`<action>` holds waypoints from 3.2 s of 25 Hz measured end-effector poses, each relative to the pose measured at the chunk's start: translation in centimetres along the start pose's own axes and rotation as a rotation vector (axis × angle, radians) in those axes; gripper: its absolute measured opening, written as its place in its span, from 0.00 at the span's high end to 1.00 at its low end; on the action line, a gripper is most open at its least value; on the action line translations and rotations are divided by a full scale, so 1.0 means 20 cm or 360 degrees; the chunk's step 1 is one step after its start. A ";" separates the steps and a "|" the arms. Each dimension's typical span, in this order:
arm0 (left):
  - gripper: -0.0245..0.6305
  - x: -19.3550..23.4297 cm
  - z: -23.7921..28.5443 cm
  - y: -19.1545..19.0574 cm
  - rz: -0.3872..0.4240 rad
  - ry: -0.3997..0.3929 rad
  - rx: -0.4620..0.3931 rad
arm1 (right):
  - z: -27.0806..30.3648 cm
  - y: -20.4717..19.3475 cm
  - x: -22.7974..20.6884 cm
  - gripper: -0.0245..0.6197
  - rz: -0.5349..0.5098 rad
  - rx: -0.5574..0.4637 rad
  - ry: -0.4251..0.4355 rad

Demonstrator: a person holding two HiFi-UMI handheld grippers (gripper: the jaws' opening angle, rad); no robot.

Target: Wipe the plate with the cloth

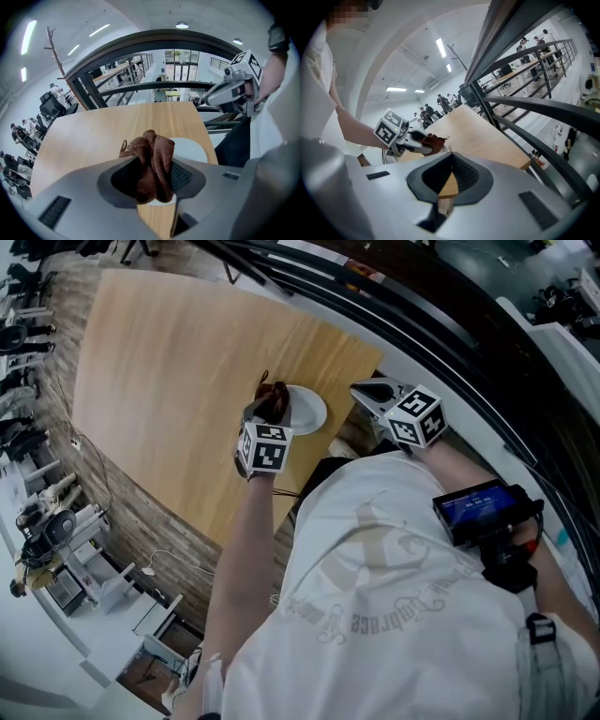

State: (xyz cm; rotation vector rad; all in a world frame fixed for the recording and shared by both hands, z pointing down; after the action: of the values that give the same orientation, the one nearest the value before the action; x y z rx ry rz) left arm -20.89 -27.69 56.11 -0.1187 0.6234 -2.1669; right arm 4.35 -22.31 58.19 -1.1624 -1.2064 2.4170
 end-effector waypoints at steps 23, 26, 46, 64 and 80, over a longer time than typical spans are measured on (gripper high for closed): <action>0.70 0.16 -0.13 -0.15 -0.0118 0.0122 0.0080 | 0.11 0.08 0.08 0.94 -0.0037 0.0060 0.0095; 0.70 0.17 -0.10 -0.10 -0.0100 0.0113 0.0048 | 0.11 0.09 0.07 0.94 -0.0043 0.0059 0.0096; 0.70 -0.13 -0.33 -0.17 -0.0591 -0.0027 -0.0674 | 0.18 0.10 0.22 0.94 -0.0219 0.0084 0.0187; 0.70 -0.09 -0.86 -0.72 -0.1041 0.0295 -0.1019 | 0.40 0.37 0.89 0.94 -0.0545 -0.0033 0.0672; 0.70 -0.09 -0.82 -0.71 -0.1012 0.0196 -0.1057 | 0.35 0.31 0.85 0.94 -0.0536 -0.0010 0.0562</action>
State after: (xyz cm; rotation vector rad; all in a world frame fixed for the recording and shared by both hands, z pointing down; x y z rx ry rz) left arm -34.85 -12.72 48.75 -0.6097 1.5250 -2.4730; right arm -11.13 -22.18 46.45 -1.2099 -1.1833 1.8728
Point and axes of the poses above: the fingertips, and each gripper's own axes: z forward along the fingers, x to its left, y out of its top, the point moved 9 cm from there along -z, backward along the fingers, and after that the axes turned 4 degrees about -x, right-handed, at the moved point
